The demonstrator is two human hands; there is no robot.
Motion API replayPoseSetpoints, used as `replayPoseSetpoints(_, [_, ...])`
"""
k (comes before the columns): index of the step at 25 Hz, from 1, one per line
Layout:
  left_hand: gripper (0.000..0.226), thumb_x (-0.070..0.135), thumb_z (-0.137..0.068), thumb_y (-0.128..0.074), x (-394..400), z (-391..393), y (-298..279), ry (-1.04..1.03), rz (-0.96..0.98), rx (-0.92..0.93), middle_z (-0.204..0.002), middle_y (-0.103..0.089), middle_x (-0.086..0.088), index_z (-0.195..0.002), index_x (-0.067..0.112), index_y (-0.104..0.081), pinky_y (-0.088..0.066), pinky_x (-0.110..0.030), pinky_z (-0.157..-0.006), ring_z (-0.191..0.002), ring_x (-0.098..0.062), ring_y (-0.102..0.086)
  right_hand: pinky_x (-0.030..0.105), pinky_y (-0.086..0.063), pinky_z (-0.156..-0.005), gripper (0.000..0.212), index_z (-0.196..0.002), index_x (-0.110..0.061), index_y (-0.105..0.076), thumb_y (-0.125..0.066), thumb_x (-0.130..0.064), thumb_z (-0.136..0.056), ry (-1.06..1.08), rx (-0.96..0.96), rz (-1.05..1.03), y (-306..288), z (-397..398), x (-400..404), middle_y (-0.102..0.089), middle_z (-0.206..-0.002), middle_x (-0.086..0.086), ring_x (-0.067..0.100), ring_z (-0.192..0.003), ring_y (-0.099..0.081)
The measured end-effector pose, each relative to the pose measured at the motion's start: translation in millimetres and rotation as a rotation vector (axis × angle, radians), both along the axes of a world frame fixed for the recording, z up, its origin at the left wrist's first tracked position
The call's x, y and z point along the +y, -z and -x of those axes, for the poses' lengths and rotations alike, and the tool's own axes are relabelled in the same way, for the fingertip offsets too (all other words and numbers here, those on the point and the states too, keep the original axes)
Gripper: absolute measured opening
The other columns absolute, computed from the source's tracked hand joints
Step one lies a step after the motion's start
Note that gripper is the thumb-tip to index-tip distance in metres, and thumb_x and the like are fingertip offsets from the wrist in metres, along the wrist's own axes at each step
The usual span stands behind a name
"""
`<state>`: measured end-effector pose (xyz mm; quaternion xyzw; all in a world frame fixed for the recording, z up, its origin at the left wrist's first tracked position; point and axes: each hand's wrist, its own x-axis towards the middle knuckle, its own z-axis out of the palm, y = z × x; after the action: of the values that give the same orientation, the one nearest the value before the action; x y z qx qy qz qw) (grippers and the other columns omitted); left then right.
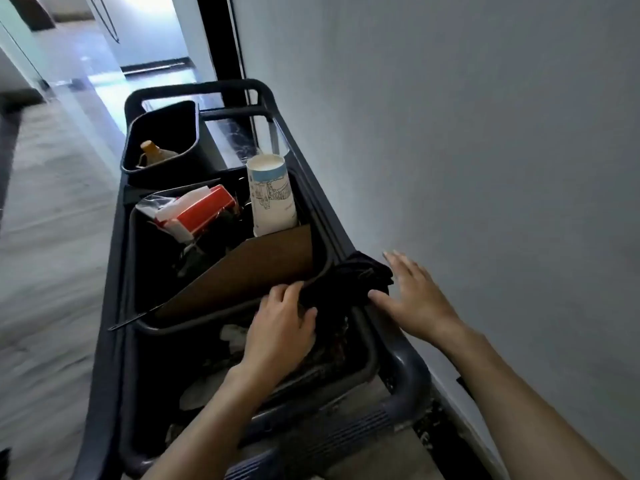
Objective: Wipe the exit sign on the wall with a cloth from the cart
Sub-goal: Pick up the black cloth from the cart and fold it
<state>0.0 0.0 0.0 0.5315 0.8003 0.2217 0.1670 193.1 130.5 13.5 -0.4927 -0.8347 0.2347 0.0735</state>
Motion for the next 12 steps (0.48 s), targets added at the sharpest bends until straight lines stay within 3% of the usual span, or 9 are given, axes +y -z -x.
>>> replayPoseSetpoints(3, [0.057,0.038,-0.097,-0.052,17.7,-8.5,21.8,-0.038,0.045,-0.242,-0.150,-0.040,-0.003,-0.150,0.027,-0.032,-0.039,-0.038,-0.109,-0.133,-0.023,-0.042,0.036,-0.018,-0.117,0.087,-0.153,-0.026,-0.013,-0.062,-0.048,-0.085,-0.018,0.032,0.158,14.6,11.2,23.4,-0.014,-0.163,0.000,0.017,-0.148,-0.012])
replayPoseSetpoints(6, [0.066,0.037,-0.096,-0.055,34.4,-15.1,39.8,-0.068,0.041,-0.472,-0.153,-0.040,0.005,-0.152,0.037,-0.022,-0.039,-0.034,-0.109,-0.135,-0.018,-0.043,0.028,-0.022,-0.113,0.091,-0.153,-0.026,-0.015,-0.069,-0.039,-0.081,-0.032,0.128,0.307,24.1,18.3,39.0,-0.024,-0.159,0.002,0.017,-0.144,-0.024])
replayPoseSetpoints(9, [0.069,0.027,-0.094,-0.062,48.2,-17.1,49.6,-0.096,-0.043,-0.626,-0.143,-0.043,0.020,-0.151,0.037,-0.026,-0.033,-0.018,-0.102,-0.132,-0.003,-0.039,0.032,-0.036,-0.108,0.077,-0.147,-0.028,-0.032,-0.070,-0.028,-0.081,-0.046,0.163,0.366,30.7,19.6,43.8,-0.047,-0.147,0.005,0.019,-0.131,-0.046])
replayPoseSetpoints(12, [0.056,0.018,-0.089,-0.068,54.8,-21.3,53.5,-0.140,-0.110,-0.614,-0.113,-0.047,0.040,-0.135,0.040,-0.045,-0.034,0.000,-0.081,-0.116,0.005,-0.047,0.025,-0.042,-0.087,0.051,-0.128,-0.028,-0.054,-0.070,-0.023,-0.080,0.080,0.196,0.236,38.1,21.9,34.8,-0.063,-0.125,0.005,0.023,-0.112,-0.058])
